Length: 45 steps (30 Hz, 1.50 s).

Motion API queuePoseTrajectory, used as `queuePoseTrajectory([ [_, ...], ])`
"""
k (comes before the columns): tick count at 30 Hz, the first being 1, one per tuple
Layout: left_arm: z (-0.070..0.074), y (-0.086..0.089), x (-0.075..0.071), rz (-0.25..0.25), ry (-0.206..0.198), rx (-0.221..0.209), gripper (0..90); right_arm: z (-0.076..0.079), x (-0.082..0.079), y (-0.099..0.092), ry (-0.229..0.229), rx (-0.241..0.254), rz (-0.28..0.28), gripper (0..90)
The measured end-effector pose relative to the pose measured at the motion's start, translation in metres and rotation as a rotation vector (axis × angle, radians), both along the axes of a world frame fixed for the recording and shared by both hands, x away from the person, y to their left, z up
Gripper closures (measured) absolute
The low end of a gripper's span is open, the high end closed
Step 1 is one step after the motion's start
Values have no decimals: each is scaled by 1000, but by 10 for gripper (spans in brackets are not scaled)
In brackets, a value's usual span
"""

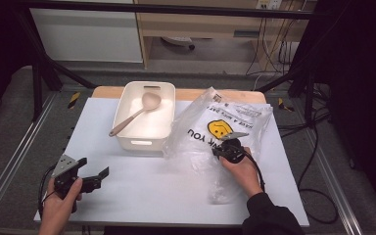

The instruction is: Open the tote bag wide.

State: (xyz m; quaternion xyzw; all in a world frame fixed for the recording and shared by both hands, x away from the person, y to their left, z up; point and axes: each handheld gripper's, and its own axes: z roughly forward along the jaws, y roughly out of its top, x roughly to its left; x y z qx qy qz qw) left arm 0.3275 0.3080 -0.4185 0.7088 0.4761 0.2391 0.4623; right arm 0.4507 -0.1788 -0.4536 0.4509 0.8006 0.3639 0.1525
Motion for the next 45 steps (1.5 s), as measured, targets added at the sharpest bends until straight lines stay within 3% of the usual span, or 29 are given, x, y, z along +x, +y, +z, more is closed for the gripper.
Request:
queuePoseTrajectory([
  [2,1,-4,0,-12,-1,-9,61,-1,2,-3,8,24,-7,899],
  [12,16,-36,-5,-88,-35,-36,62,7,-2,2,5,50,0,900],
  [17,22,-71,-6,-156,-47,-9,66,15,-11,9,1,53,24,900],
  [22,25,-114,-4,-246,-48,-25,69,20,-16,9,-10,71,30,900],
  [25,24,-138,-3,-265,-76,-1,89,21,-17,9,-11,80,32,900],
  [27,22,-150,-1,-282,-71,-17,115,23,-18,9,-7,88,32,900],
  [32,22,-178,3,-325,-78,-17,234,28,-22,8,-7,106,36,900],
  [35,17,-196,8,-361,-64,-25,384,28,-23,9,-5,110,32,900],
  [37,12,-210,12,-377,-58,1,496,28,-23,9,4,108,30,900],
  [42,-8,-241,29,-400,7,33,727,28,-23,10,14,110,31,900],
  [45,-20,-253,40,-410,50,48,786,28,-23,9,21,106,35,900],
])
